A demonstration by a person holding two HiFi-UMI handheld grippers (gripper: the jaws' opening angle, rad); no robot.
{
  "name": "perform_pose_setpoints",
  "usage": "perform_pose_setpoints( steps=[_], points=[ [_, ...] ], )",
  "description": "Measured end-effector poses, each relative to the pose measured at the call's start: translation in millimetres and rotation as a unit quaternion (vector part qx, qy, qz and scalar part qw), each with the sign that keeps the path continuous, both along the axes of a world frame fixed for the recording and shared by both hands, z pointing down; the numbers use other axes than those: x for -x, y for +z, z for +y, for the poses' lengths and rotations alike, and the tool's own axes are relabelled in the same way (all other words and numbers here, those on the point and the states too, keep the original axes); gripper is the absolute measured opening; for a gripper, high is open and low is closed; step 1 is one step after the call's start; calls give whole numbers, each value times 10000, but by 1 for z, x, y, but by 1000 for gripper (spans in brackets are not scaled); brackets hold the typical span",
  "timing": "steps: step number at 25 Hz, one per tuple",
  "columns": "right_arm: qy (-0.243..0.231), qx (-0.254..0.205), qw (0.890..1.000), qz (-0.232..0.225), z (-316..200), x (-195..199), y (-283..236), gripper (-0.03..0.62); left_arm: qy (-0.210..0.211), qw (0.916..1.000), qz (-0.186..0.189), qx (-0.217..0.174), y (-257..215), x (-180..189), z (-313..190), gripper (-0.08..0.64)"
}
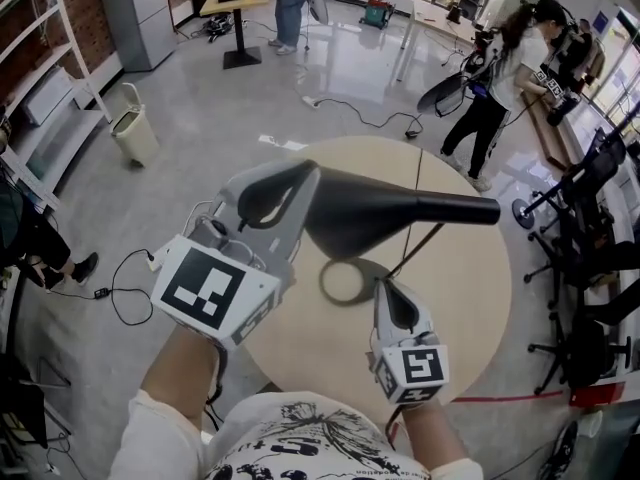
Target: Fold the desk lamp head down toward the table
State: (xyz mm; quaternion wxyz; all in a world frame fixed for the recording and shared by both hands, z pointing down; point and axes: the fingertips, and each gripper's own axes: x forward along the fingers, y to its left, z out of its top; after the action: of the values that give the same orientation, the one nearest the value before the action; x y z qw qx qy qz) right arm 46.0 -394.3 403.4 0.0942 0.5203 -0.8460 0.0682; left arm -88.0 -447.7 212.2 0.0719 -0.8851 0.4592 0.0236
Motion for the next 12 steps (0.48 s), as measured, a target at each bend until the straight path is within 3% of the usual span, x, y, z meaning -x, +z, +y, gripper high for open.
perform_pose_setpoints(
  steps=[6, 12],
  points=[
    [-3, -12, 10000, 24, 1, -3, -1, 8, -26, 9993, -5, 384, 29, 0, -7, 6],
    [-35, 19, 10000, 11, 5, -4, 3, 8, -41, 9979, -255, 589, 56, -5, -6, 6]
  ],
)
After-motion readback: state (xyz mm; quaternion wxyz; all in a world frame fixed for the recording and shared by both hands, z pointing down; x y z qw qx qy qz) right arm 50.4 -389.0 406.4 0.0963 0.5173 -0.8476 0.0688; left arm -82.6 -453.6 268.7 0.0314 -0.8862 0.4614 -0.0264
